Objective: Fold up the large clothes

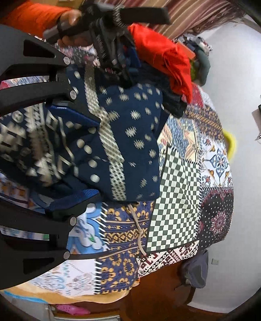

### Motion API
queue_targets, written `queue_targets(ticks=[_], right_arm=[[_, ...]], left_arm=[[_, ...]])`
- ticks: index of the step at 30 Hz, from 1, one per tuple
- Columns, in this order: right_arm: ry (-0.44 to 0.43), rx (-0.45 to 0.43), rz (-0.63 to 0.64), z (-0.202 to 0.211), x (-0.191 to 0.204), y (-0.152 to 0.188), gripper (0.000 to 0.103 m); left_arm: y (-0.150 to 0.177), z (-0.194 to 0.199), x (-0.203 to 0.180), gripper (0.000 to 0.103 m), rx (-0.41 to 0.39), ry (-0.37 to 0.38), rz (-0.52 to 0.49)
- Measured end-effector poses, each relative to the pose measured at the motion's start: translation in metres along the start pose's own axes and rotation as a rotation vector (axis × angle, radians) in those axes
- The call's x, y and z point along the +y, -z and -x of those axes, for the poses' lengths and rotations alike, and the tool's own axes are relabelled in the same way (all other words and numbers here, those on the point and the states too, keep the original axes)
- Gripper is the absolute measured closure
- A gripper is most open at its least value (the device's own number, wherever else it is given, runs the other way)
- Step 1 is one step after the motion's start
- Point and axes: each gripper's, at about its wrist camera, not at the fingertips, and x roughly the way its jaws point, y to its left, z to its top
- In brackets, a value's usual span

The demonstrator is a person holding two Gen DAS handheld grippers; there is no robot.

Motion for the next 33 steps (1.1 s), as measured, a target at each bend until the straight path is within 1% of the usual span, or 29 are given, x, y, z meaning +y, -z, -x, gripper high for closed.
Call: queue_targets(ticks=[3, 5, 7, 9, 10, 11, 13, 14, 17, 18, 20, 21, 24, 26, 28, 30, 31, 33], right_arm=[[0.032, 0.018, -0.041, -0.016, -0.015, -0.004, 0.042], [0.032, 0.016, -0.085, -0.019, -0.026, -0.006, 0.042], [0.009, 0.011, -0.155, -0.020, -0.040, -0.008, 0.042], [-0.041, 0.008, -0.212, -0.016, -0.051, -0.007, 0.042], [-0.060, 0.008, -0.223, -0.013, -0.052, -0.006, 0.042], [-0.058, 0.010, -0.224, -0.012, -0.052, -0.006, 0.042], [-0.047, 0.007, -0.189, -0.003, -0.045, -0.004, 0.042], [-0.055, 0.008, -0.174, 0.001, -0.041, -0.003, 0.042], [-0.103, 0.015, -0.155, 0.011, -0.033, 0.003, 0.042], [-0.121, 0.018, -0.152, 0.013, -0.031, 0.006, 0.042], [-0.150, 0.027, -0.142, 0.015, -0.028, 0.012, 0.042], [-0.154, 0.041, -0.128, 0.014, -0.024, 0.016, 0.042], [-0.123, 0.071, -0.093, 0.008, -0.019, 0.025, 0.041], [-0.117, 0.104, -0.097, -0.001, -0.022, 0.029, 0.041], [-0.131, 0.129, -0.133, -0.007, -0.030, 0.032, 0.037], [-0.144, 0.153, -0.186, -0.017, -0.041, 0.033, 0.026], [-0.154, 0.165, -0.214, -0.023, -0.047, 0.035, 0.025], [-0.160, 0.183, -0.223, -0.030, -0.050, 0.035, 0.024]], left_arm=[[-0.007, -0.011, -0.003, 0.008, 0.000, 0.003, -0.001], [-0.010, -0.016, -0.005, 0.008, 0.002, -0.003, 0.001], [-0.011, -0.017, -0.005, 0.008, -0.008, -0.006, 0.005], [-0.012, -0.011, -0.004, 0.008, -0.032, -0.018, 0.011], [-0.012, -0.006, -0.004, 0.008, -0.046, -0.022, 0.011], [-0.011, -0.003, -0.003, 0.008, -0.050, -0.025, 0.009], [-0.010, 0.003, -0.003, 0.008, -0.050, -0.011, 0.003], [-0.009, 0.005, -0.003, 0.008, -0.046, 0.000, 0.001], [-0.002, 0.010, -0.004, 0.008, -0.006, 0.068, 0.002], [0.003, 0.009, -0.004, 0.008, 0.023, 0.098, 0.003], [0.011, 0.006, -0.007, 0.008, 0.062, 0.127, 0.003], [0.017, 0.004, -0.007, 0.008, 0.079, 0.151, 0.004], [0.029, 0.005, -0.006, 0.008, 0.083, 0.189, 0.015], [0.033, 0.005, -0.003, 0.008, 0.104, 0.228, 0.037], [0.039, 0.001, 0.001, 0.008, 0.147, 0.296, 0.076], [0.044, -0.003, 0.004, 0.008, 0.170, 0.333, 0.101], [0.048, -0.006, 0.006, 0.007, 0.181, 0.354, 0.118], [0.053, -0.014, 0.010, 0.006, 0.214, 0.399, 0.160]])
